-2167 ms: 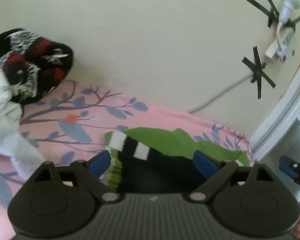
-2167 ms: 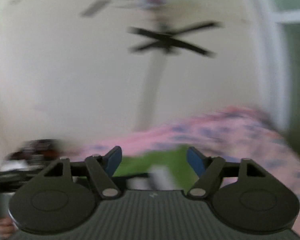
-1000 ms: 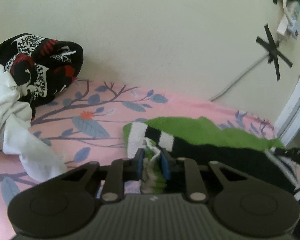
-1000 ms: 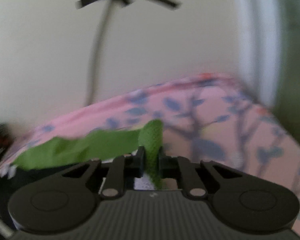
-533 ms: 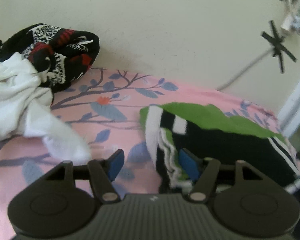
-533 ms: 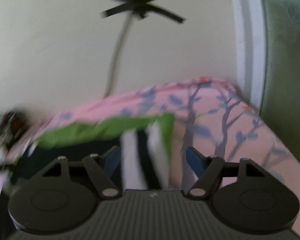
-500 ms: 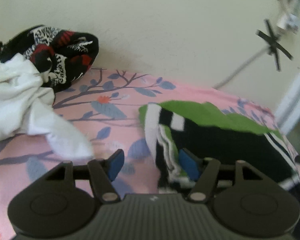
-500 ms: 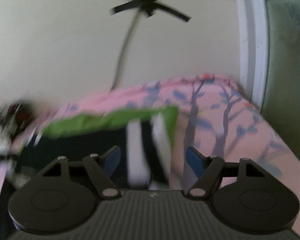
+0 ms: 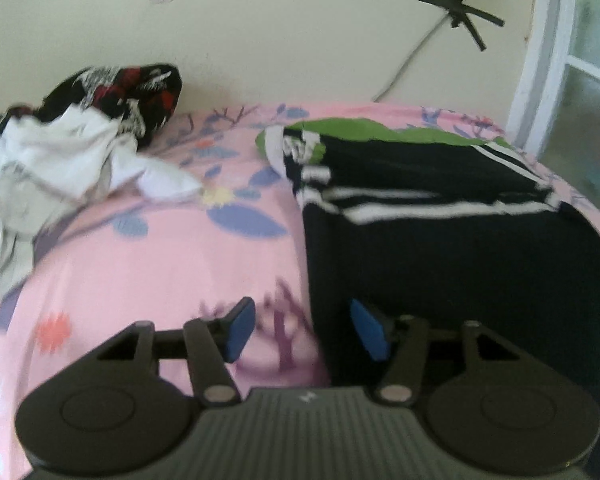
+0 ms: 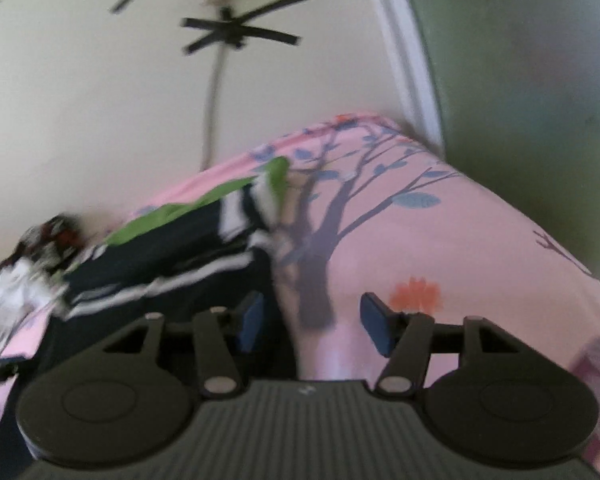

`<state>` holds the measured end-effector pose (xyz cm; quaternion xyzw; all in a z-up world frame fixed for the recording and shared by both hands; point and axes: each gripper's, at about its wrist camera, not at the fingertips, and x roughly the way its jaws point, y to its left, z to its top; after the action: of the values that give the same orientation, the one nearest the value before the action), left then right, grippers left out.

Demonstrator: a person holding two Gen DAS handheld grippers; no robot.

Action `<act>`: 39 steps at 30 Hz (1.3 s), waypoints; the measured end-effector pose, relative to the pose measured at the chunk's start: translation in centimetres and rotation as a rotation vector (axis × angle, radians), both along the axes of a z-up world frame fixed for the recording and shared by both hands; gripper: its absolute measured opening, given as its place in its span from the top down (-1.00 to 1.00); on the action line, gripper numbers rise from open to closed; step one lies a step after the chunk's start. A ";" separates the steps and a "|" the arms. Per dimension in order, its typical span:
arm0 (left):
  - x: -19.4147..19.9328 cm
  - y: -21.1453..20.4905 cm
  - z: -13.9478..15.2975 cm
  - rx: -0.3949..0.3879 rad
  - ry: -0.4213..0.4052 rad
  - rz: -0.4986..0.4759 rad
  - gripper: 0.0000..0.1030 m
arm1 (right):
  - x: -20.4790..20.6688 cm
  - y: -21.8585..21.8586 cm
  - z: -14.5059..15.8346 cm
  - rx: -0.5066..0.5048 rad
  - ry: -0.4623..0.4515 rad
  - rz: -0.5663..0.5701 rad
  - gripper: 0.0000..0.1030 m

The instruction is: Fold small clothes

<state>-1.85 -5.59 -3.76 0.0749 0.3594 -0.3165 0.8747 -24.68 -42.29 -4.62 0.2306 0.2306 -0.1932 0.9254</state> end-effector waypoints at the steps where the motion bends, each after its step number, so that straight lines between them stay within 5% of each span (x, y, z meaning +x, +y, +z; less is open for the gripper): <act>1: -0.7 0.9 0.2 -0.018 0.015 -0.012 -0.19 | -1.0 0.6 0.1 0.010 -0.003 0.020 -0.06; 7: -4.0 5.9 0.4 -0.138 0.266 -0.146 -0.28 | -7.8 3.8 -0.5 0.094 0.029 0.137 -0.05; 15: -9.4 7.3 0.4 -0.067 0.335 -0.253 -0.24 | -12.7 7.9 -1.6 0.140 0.075 0.221 0.01; 16: -10.0 7.1 0.4 -0.047 0.315 -0.258 -0.19 | -12.7 8.2 -1.7 0.146 0.079 0.230 0.05; 19: -11.4 6.2 0.5 0.003 0.299 -0.289 0.71 | -12.6 8.8 -2.3 0.135 0.119 0.242 0.52; 21: -11.5 6.3 0.6 -0.001 0.303 -0.285 0.72 | -12.7 8.6 -2.4 0.143 0.115 0.235 0.72; 27: -8.0 8.8 3.1 -0.228 0.393 -0.226 0.72 | -12.5 5.8 1.2 0.228 -0.093 0.253 0.78; 33: -0.8 8.0 6.0 -0.420 0.409 -0.110 0.72 | -5.1 1.1 4.1 0.191 -0.219 0.224 0.79; 35: 2.2 6.4 6.0 -0.442 0.410 -0.030 0.55 | -1.3 -1.3 4.2 0.218 -0.248 0.175 0.64; 36: 3.7 5.6 5.9 -0.447 0.402 0.018 0.38 | 1.0 -2.4 4.2 0.204 -0.257 0.136 0.39; 37: 5.2 4.8 5.6 -0.428 0.384 0.074 0.00 | 2.6 -2.8 4.1 0.169 -0.232 0.091 -0.23; 38: 6.2 3.9 5.1 -0.401 0.373 0.129 -0.08 | 4.1 -3.2 3.9 0.128 -0.182 0.039 -0.45; 39: 6.8 3.7 4.6 -0.382 0.378 0.174 -0.08 | 5.1 -3.3 3.7 0.099 -0.142 0.014 -0.44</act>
<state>4.91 -1.93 0.80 -0.1829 0.4552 -0.3107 0.8141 -19.56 -45.59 -0.92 0.2878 0.1752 -0.1580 0.9282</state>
